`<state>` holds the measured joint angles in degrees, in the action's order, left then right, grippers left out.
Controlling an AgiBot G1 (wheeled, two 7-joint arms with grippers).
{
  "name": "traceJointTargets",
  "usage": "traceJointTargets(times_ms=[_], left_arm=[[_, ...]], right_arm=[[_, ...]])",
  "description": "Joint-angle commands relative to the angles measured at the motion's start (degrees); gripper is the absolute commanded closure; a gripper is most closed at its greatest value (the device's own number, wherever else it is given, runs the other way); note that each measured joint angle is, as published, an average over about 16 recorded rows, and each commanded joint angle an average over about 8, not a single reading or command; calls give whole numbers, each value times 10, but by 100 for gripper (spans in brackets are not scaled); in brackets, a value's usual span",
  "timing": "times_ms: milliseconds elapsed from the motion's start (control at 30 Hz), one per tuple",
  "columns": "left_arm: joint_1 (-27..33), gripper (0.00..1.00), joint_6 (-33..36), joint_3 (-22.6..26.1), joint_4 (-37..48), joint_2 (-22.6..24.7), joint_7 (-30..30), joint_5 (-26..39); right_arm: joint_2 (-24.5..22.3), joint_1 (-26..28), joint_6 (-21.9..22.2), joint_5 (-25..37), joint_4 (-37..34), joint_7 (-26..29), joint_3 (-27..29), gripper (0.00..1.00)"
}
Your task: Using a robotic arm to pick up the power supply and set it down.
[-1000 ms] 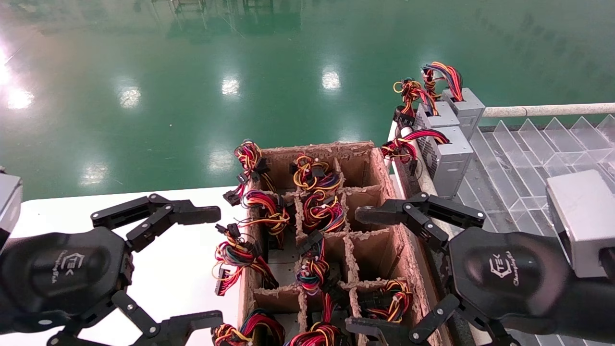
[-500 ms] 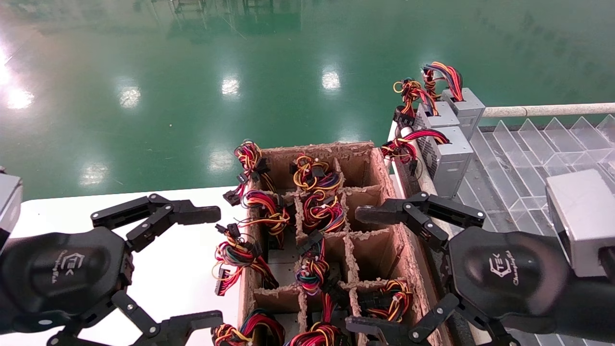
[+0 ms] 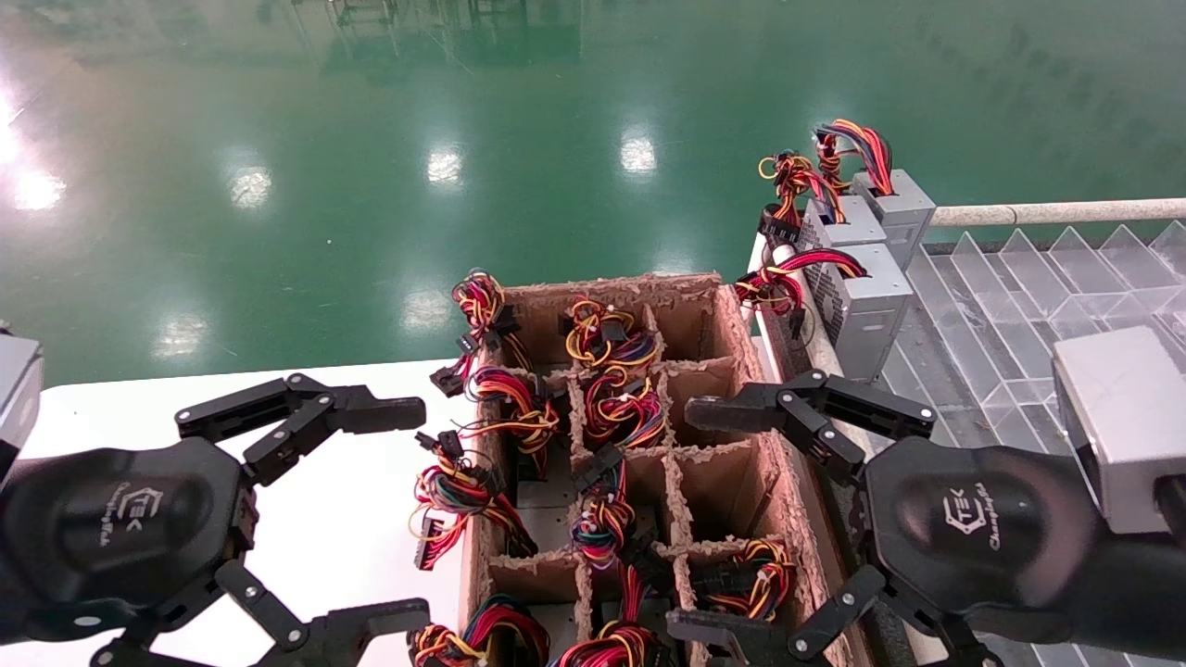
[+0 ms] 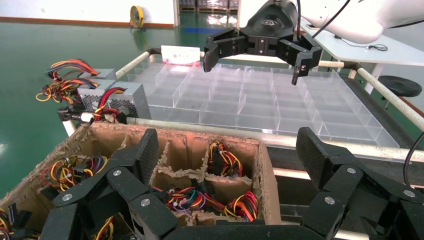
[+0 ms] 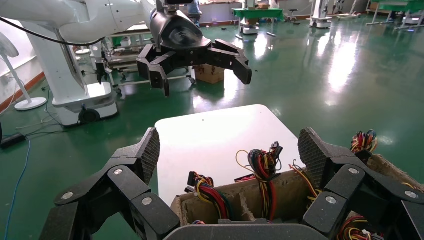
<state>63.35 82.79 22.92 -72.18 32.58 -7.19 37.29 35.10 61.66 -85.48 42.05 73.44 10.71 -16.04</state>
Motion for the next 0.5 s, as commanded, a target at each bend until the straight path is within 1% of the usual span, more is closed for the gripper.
traceJointTargets(times_ms=[33, 500], left_arm=[[0, 0, 0, 0, 0, 0, 0, 0], [0, 0, 0, 0, 0, 0, 0, 0]], right_arm=[[0, 0, 0, 0, 0, 0, 0, 0], [0, 0, 0, 0, 0, 0, 0, 0]])
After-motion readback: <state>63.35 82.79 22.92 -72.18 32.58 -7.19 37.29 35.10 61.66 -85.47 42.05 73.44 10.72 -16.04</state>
